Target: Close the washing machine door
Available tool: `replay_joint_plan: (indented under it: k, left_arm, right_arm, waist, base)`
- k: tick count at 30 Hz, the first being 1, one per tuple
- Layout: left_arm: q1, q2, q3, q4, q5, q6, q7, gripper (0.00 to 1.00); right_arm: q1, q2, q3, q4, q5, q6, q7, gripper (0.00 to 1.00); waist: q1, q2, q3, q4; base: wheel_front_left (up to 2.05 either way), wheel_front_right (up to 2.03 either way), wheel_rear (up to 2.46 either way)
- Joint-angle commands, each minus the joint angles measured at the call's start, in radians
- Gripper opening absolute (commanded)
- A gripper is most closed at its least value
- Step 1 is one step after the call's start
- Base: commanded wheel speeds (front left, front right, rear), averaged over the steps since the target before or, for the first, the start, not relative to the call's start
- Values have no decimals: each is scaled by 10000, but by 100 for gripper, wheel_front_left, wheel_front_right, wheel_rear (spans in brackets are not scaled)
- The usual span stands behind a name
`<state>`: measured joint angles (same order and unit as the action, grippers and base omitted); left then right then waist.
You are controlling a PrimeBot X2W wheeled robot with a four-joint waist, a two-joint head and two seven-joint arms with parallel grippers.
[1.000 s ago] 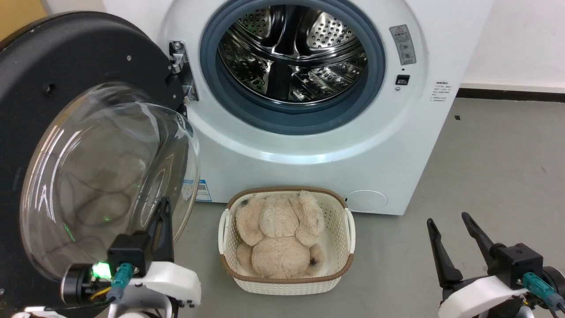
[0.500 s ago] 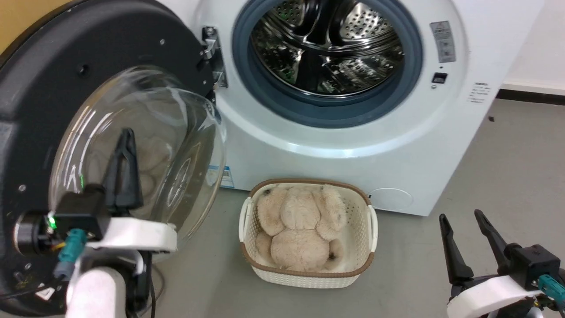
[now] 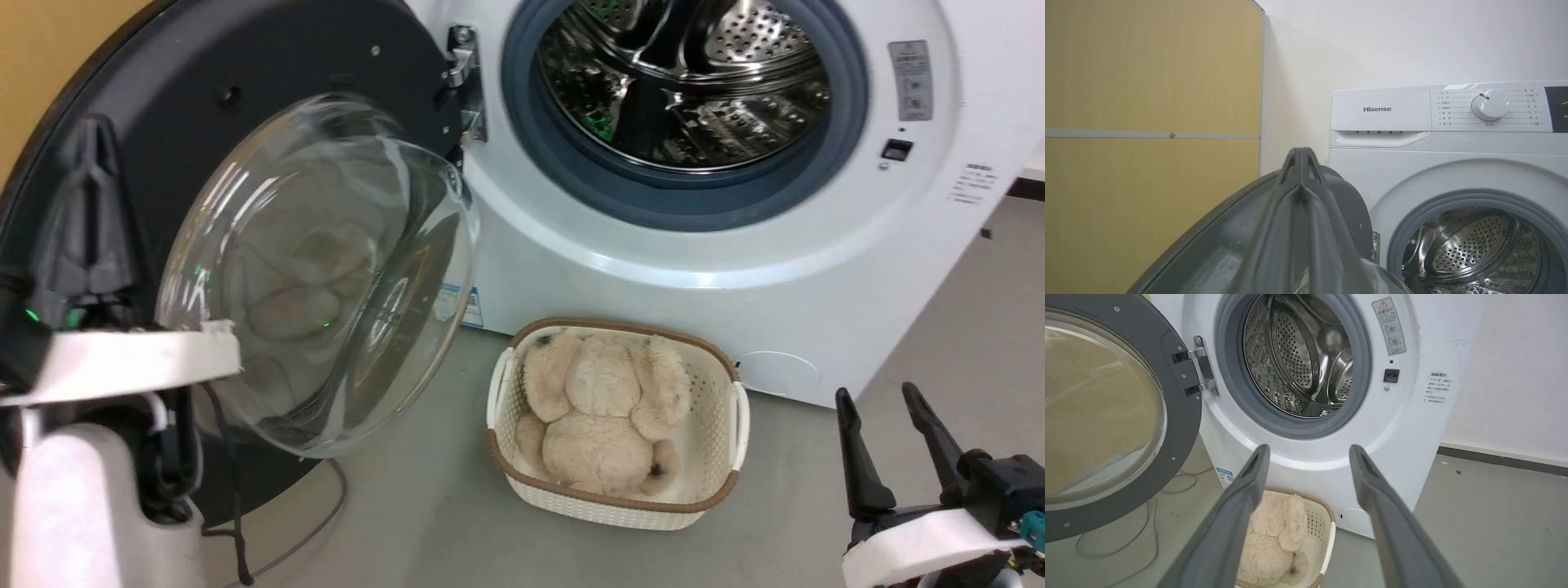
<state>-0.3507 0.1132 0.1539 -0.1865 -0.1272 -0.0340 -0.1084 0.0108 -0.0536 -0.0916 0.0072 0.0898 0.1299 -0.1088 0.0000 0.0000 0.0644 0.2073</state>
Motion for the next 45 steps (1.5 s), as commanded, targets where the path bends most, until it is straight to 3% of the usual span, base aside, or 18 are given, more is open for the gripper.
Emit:
replay_joint_plan:
  k: [1,5,6,12,13,26,34,45]
  left_arm:
    - [-331,85,218,-99,-171,-81,-103,0]
    - [-642,175,668,-59,-631,-188,-186,0]
    - [-934,369,1258,246,-1468,-276,-273,0]
    - [-1201,529,2225,826,-2931,-344,47,0]
    - [-1334,562,2754,1288,-3852,-283,449,0]
    - [-1324,479,4135,3436,-7624,-424,2904,0]
    - [-1187,358,4157,4556,-9216,-636,4302,0]
    - [-385,-24,3282,3902,-11255,-763,5974,0]
  right_arm:
    - [-188,14,-71,10,86,4,-100,100]
    - [-184,15,-151,26,136,4,-183,100]
    - [-195,17,-197,61,217,4,-288,100]
    - [-261,19,-214,110,301,5,-412,100]
    - [-277,19,-250,140,341,5,-475,100]
    - [-280,23,-500,189,420,6,-747,100]
    - [-288,25,-593,207,477,6,-914,100]
    - [-293,29,-612,239,613,7,-1143,100]
  waist:
    - [0,0,47,173]
    - [0,0,94,470]
    - [0,0,150,813]
    - [0,0,236,1093]
    - [0,0,261,1226]
    - [0,0,425,1776]
    - [0,0,501,2099]
    - [0,0,607,2472]
  base:
    - [0,0,0]
    - [0,0,0]
    - [0,0,0]
    - [0,0,0]
    - [0,0,0]
    - [0,0,0]
    - [0,0,0]
    - [0,0,0]
